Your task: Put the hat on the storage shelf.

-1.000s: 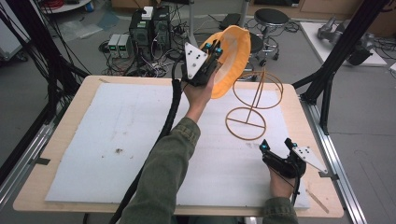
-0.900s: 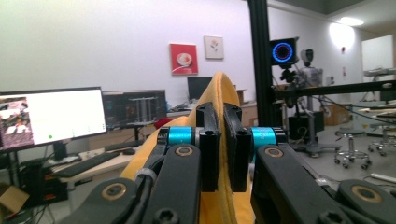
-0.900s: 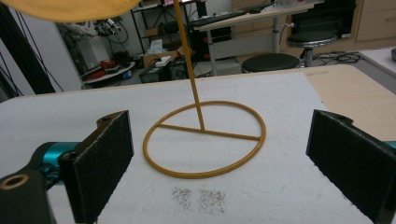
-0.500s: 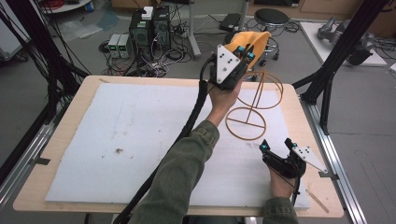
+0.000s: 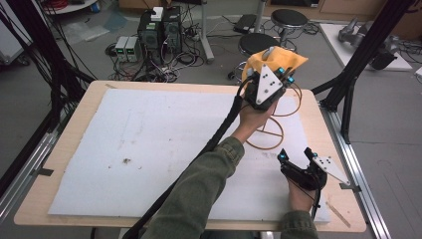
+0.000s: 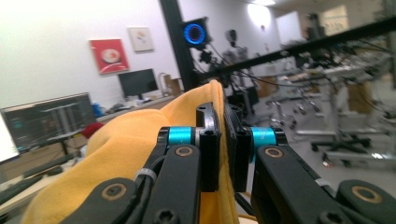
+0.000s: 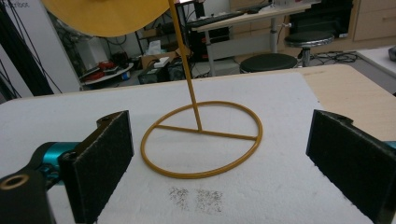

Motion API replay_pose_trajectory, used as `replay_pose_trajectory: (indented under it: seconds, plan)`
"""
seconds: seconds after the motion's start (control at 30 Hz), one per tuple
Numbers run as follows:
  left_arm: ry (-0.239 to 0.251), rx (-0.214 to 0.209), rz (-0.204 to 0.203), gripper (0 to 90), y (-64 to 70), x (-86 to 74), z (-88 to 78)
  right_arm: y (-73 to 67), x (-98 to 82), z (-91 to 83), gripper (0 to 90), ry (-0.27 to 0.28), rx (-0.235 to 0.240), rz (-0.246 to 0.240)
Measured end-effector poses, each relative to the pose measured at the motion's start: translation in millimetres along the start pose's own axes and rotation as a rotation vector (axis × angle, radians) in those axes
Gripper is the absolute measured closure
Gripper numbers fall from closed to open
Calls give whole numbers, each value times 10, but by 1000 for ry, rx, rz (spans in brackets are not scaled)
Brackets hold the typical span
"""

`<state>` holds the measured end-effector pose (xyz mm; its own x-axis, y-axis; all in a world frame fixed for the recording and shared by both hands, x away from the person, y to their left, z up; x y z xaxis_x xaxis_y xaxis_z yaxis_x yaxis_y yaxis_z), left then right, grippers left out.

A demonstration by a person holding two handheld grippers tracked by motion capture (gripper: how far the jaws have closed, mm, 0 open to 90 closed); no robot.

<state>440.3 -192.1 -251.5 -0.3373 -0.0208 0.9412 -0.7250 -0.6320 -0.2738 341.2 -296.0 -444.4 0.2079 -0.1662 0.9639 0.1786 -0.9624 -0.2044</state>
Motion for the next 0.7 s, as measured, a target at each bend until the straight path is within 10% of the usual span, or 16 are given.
replay_pose_trajectory:
  seconds: [0.27,0.7]
  plan:
    - [-70,-154,7,860,389,-245,75,16,3,-6,61,0,1,18]
    - [-191,-234,71,859,576,-598,119,30,2,0,61,3,1,28]
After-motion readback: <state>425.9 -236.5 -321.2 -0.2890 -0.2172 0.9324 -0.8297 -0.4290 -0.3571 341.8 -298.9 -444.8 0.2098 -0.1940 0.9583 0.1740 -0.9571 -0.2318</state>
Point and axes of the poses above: each handheld gripper's, and its own axes: z roughly forward along the jaws, x roughly out of its top, y roughly to its right, the point moved 8 cm from there along z, roughly forward along the jaws, and after that the axes turned 1 degree about x, right-handed, at the moved point
